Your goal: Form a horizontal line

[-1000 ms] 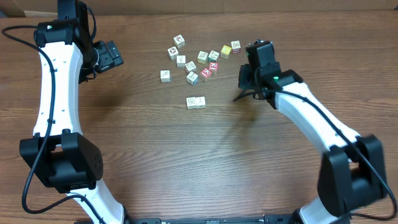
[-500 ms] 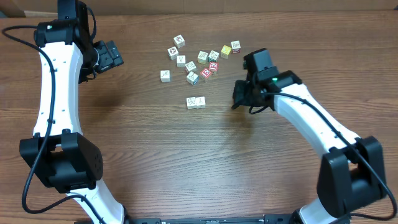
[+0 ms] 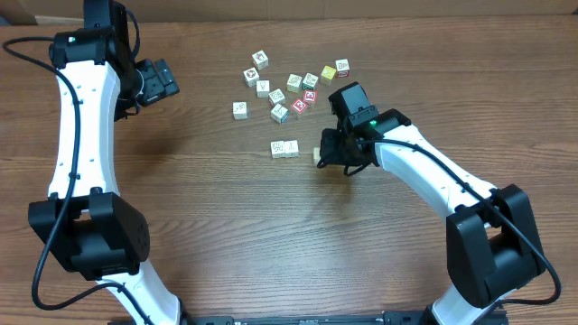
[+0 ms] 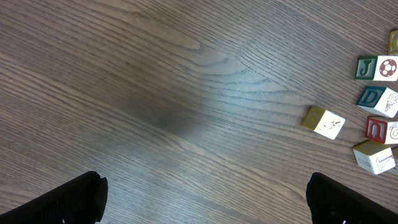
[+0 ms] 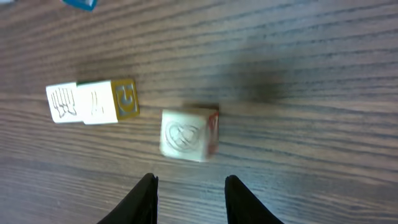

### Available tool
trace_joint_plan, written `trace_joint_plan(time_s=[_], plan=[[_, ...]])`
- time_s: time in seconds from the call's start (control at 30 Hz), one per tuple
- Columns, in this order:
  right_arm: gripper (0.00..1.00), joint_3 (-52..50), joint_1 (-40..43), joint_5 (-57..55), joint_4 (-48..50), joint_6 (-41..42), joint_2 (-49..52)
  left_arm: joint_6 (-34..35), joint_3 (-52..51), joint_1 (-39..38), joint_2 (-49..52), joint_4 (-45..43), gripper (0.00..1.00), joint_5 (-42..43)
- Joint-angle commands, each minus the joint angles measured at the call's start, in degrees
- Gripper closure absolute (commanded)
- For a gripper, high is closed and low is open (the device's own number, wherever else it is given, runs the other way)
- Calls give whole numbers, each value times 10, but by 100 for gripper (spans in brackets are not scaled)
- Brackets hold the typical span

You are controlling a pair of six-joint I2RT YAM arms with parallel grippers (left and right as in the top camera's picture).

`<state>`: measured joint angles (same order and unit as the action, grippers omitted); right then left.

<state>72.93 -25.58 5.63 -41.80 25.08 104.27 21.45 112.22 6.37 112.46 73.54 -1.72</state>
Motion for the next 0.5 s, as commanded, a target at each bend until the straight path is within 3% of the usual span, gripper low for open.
trace_joint_plan(time_s=[0.0, 0.3, 0.47], plan=[[66, -2, 0, -9, 8, 11, 3, 4, 4, -7, -3, -1, 0, 2], [66, -2, 0, -50, -14, 33, 4, 4, 4, -7, -3, -1, 0, 2], [78, -5, 0, -85, -23, 66, 4, 4, 4, -7, -3, -1, 0, 2]])
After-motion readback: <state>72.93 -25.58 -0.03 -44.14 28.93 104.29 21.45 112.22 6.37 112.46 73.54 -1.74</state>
